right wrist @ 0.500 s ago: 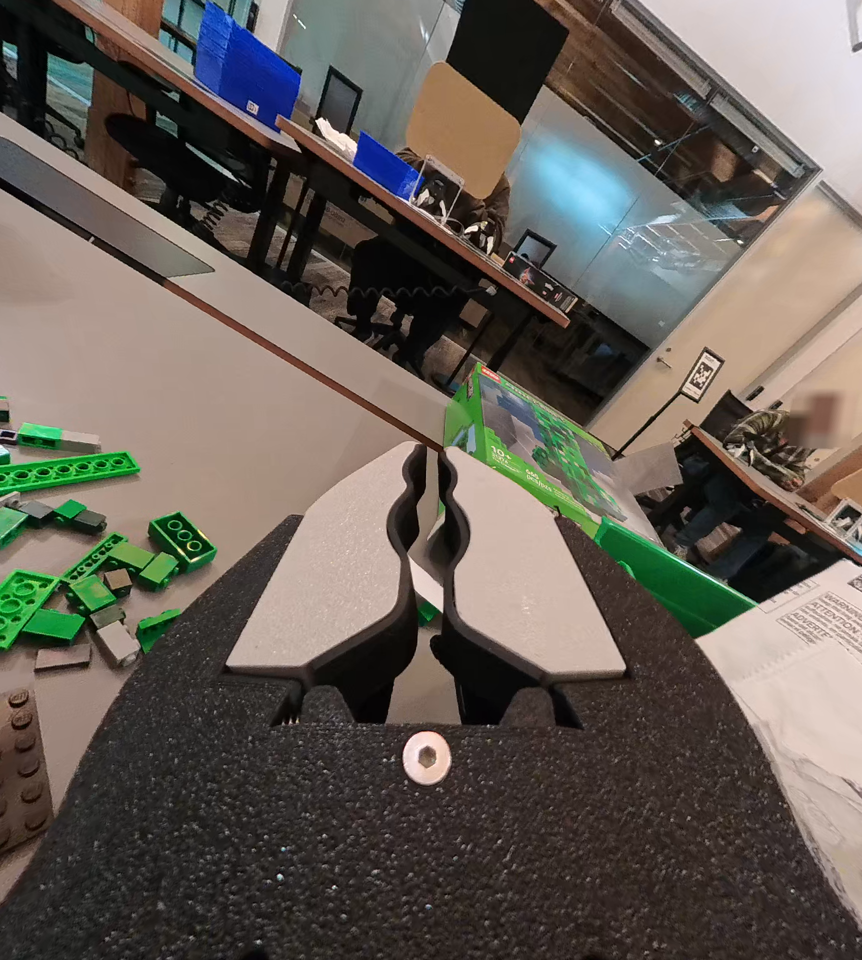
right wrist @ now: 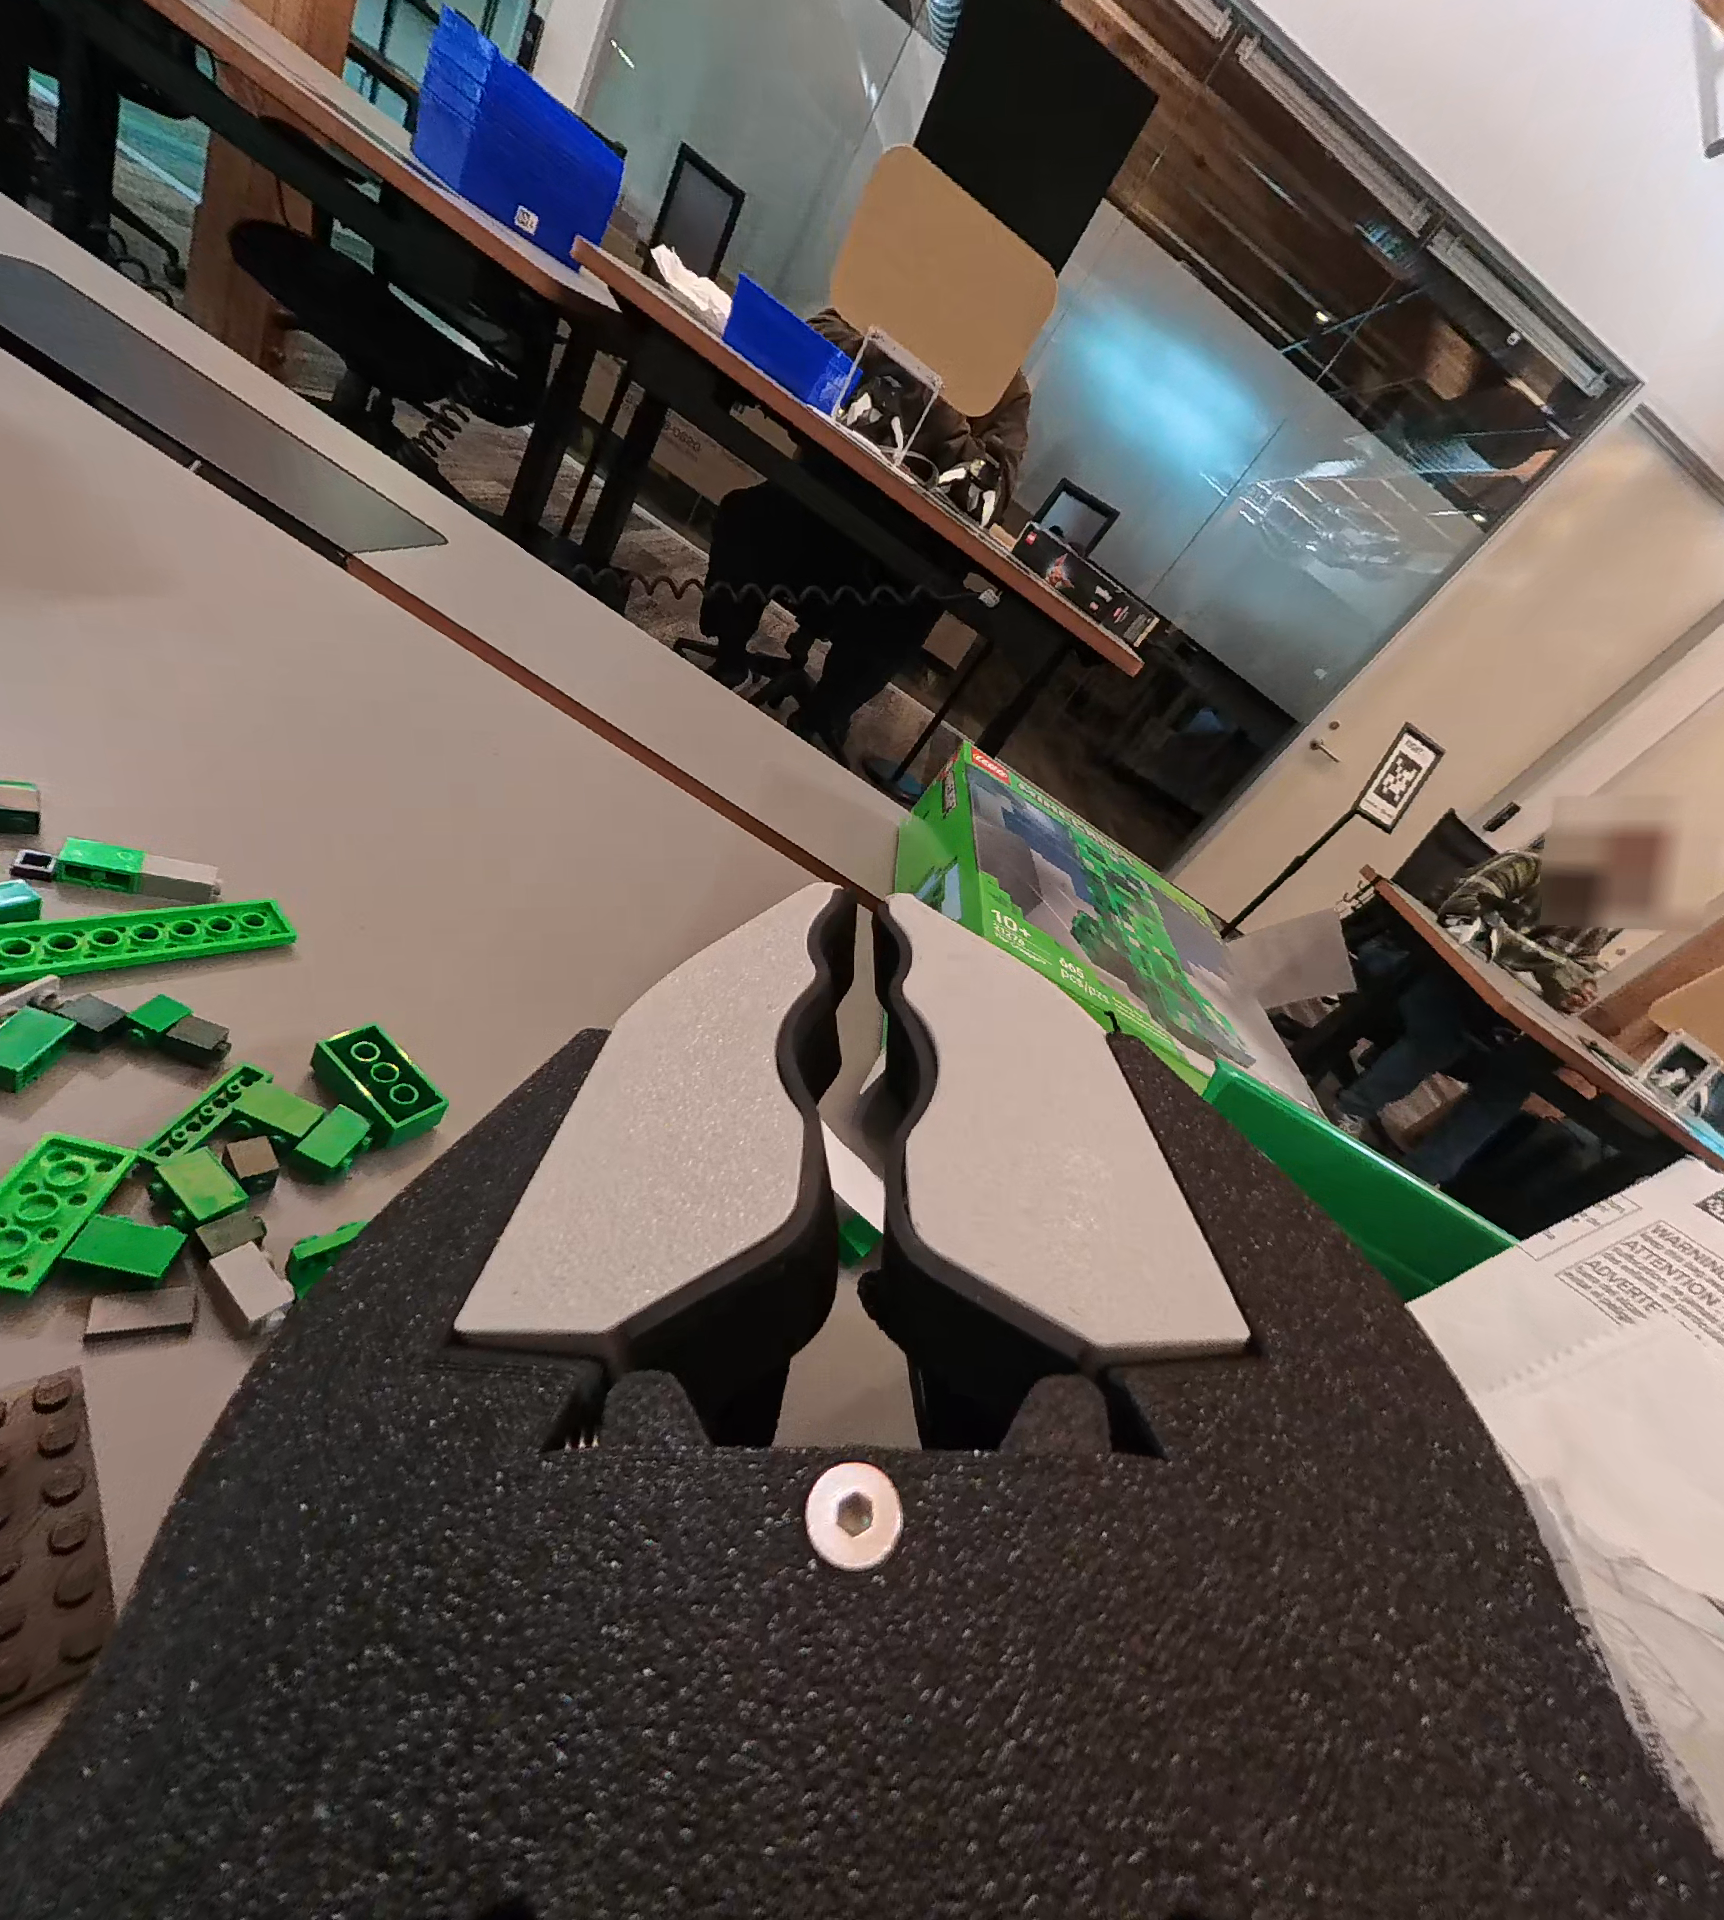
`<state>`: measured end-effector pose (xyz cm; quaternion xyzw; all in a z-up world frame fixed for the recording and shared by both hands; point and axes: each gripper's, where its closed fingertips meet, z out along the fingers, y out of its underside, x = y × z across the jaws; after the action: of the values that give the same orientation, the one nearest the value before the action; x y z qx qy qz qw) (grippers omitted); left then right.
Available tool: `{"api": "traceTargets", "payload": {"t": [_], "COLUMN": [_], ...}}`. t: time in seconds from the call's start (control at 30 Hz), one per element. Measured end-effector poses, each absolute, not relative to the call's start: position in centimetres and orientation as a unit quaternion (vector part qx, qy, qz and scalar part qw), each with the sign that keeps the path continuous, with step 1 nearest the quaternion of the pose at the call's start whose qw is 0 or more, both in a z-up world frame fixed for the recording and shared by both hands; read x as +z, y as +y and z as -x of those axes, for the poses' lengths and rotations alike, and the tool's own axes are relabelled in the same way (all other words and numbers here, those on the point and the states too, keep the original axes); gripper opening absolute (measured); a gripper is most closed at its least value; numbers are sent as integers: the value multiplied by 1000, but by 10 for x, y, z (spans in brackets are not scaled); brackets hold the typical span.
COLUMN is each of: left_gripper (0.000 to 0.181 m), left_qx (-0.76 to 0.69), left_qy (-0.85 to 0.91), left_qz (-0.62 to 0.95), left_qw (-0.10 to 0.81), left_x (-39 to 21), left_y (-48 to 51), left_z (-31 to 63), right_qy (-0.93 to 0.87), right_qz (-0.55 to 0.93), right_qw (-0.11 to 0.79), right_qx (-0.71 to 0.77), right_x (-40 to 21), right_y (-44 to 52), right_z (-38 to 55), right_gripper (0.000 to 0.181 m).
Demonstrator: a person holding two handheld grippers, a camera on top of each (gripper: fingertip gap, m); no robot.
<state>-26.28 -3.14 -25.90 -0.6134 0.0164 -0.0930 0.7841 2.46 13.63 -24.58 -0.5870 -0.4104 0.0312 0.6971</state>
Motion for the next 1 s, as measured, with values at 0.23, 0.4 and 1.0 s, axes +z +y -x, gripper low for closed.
{"api": "traceTargets", "payload": {"t": [0.23, 0.4, 1.0], "left_gripper": [0, 0, 0], "left_qx": [-93, -97, -100], "left_qy": [17, 10, 11], "left_qz": [614, 611, 614], "left_qw": [784, 785, 783], "left_x": [-259, -258, -259], "left_y": [-31, -32, -31], "left_z": [263, 265, 264], "right_qy": [-411, -424, -534], "right_qz": [583, 551, 709], "right_qw": [700, 718, 443], "right_qx": [29, 31, 127], "right_x": [-243, -205, -293], "right_y": [135, 112, 44], "right_z": [-24, -27, -75], "right_gripper": [2, 0, 22]}}
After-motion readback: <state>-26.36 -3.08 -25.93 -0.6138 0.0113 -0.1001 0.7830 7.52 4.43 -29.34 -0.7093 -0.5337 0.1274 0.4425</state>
